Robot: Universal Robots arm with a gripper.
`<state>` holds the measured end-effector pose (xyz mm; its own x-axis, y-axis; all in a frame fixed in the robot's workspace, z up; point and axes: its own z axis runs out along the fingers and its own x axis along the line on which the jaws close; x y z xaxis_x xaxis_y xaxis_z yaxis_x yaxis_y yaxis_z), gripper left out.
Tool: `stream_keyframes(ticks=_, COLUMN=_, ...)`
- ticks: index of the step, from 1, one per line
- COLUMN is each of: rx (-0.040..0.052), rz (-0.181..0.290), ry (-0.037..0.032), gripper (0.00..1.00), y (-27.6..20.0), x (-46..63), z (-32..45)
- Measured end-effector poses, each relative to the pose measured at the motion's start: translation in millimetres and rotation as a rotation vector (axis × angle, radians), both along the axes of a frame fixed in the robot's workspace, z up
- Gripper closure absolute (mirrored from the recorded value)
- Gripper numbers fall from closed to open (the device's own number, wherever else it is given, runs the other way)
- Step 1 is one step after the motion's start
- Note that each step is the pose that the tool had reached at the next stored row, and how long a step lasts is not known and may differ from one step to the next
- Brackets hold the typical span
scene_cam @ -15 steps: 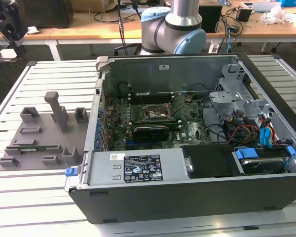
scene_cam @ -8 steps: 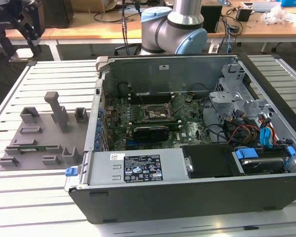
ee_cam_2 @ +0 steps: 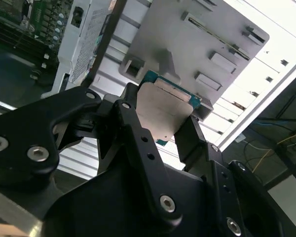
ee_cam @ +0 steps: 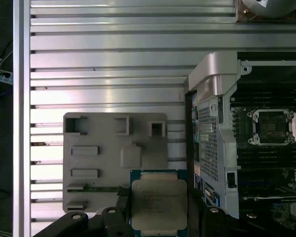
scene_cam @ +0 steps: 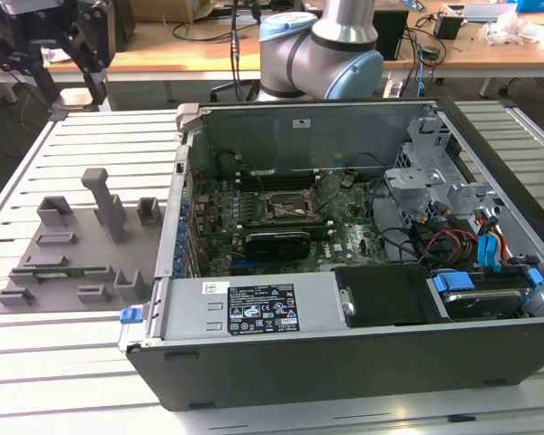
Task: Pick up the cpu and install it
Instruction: 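Pick up the cpu and move it towards the insertion slot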
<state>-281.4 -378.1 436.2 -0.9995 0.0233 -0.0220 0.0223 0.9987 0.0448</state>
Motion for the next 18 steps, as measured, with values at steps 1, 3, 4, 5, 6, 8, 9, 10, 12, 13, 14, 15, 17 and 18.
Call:
stream_keyframes(ticks=1, rx=0.0000, rz=0.000, ry=0.0000, gripper=0.45, y=0.0, x=3.3, z=0.0)
stream_keyframes(ticks=3, rx=0.0001, rz=0.000, ry=-0.0001, gripper=0.45, y=0.1, x=14.9, z=-0.1)
stream_keyframes(ticks=4, rx=0.0001, rz=0.000, ry=0.0000, gripper=0.45, y=0.0, x=18.8, z=0.0)
stream_keyframes(ticks=5, rx=0.0000, rz=0.000, ry=0.0000, gripper=0.45, y=0.0, x=22.6, z=0.0)
stream_keyframes(ticks=6, rx=0.0000, rz=0.000, ry=0.0000, gripper=0.45, y=0.0, x=27.6, z=0.0)
stream_keyframes(ticks=8, rx=0.0001, rz=0.000, ry=-0.0001, gripper=0.45, y=0.1, x=36.1, z=-0.1)
stream_keyframes(ticks=9, rx=0.0001, rz=0.000, ry=0.0000, gripper=0.45, y=0.1, x=39.5, z=-0.1)
stream_keyframes(ticks=10, rx=0.0000, rz=0.000, ry=0.0001, gripper=0.45, y=0.0, x=45.9, z=0.0)
stream_keyframes(ticks=12, rx=0.0000, rz=0.000, ry=0.0000, gripper=0.45, y=0.0, x=53.8, z=0.0)
stream_keyframes(ticks=13, rx=0.0000, rz=0.000, ry=0.0000, gripper=0.45, y=0.1, x=58.0, z=0.0)
stream_keyframes(ticks=14, rx=0.0001, rz=0.000, ry=-0.0001, gripper=0.45, y=0.0, x=61.3, z=-0.1)
stream_keyframes(ticks=15, rx=0.0000, rz=0.000, ry=-0.0001, gripper=0.45, y=0.0, x=65.4, z=0.0)
stream_keyframes(ticks=17, rx=0.0001, rz=0.000, ry=0.0000, gripper=0.45, y=0.1, x=73.3, z=0.0)
stream_keyframes(ticks=18, rx=0.0000, rz=0.000, ry=0.0000, gripper=0.45, y=0.0, x=76.3, z=0.0)
